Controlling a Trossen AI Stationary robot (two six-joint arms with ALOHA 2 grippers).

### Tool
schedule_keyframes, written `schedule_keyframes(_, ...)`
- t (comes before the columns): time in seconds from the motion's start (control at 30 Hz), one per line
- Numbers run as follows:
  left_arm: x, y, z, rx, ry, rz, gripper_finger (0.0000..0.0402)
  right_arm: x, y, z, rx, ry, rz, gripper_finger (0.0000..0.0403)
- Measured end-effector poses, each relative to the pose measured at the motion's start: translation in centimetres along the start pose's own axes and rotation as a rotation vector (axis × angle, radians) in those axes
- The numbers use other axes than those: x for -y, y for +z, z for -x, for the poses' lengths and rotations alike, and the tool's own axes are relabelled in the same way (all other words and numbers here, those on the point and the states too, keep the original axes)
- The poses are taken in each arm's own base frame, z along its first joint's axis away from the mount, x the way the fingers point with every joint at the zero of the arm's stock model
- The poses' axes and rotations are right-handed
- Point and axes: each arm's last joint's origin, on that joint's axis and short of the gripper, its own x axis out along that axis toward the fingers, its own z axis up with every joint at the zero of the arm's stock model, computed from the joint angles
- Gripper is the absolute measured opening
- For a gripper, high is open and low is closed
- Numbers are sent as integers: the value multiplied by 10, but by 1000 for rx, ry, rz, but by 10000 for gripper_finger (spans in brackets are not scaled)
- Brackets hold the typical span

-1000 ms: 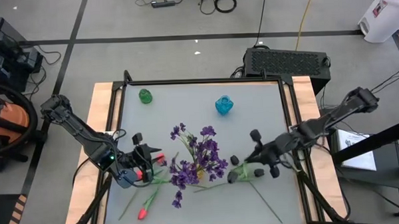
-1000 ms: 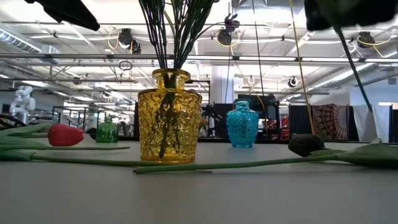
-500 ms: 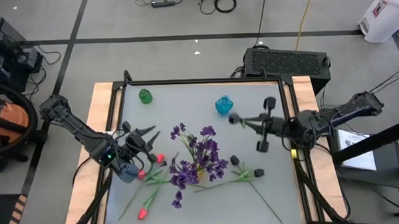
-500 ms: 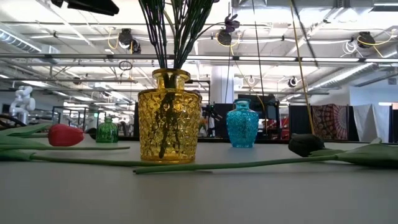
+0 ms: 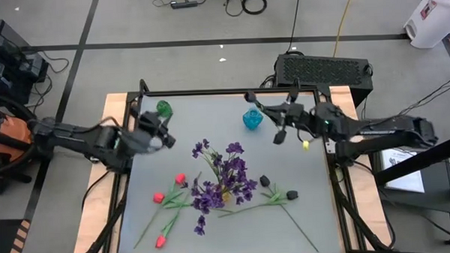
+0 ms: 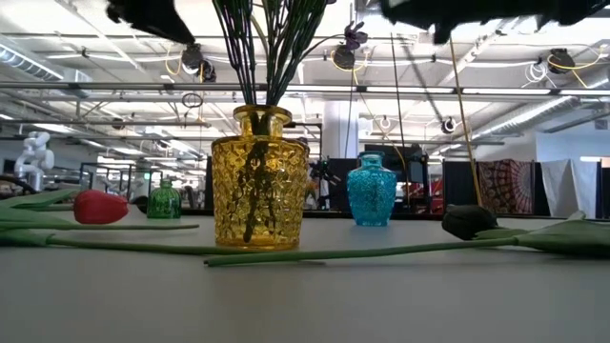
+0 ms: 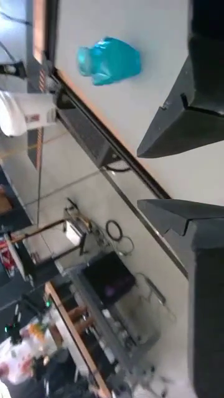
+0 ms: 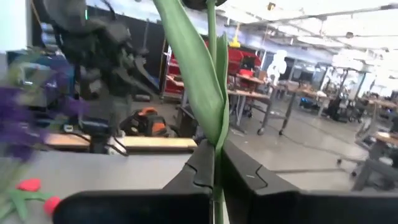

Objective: Sort flowers into vase by color
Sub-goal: Put the bottom black flower into the green vase

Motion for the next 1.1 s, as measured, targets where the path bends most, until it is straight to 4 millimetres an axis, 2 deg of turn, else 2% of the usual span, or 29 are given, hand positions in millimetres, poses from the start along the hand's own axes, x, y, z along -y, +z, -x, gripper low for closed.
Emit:
schedule_keyframes(0.23,-34,30,-33,180,-161,10,125,38,-26,-35,83,31,-35,4)
schedule_keyframes(0.43,-48,29,-66,177,-268,10,125,61,-42,-50,159,83,-75,4)
schedule_keyframes(0.6,-47,26,-103,193,-357,36,125,72,-45,-76,155,193,-155,4)
schedule_keyframes(0.8,-37,25,-142,291,-510,78,125,72,-44,-112,153,271,-213,4)
schedule_keyframes(0.93,-31,27,-155,366,-573,85,125,70,-42,-130,163,286,-215,4)
schedule_keyframes(1.1,-29,34,-158,476,-630,152,125,68,-44,-145,165,298,-221,4)
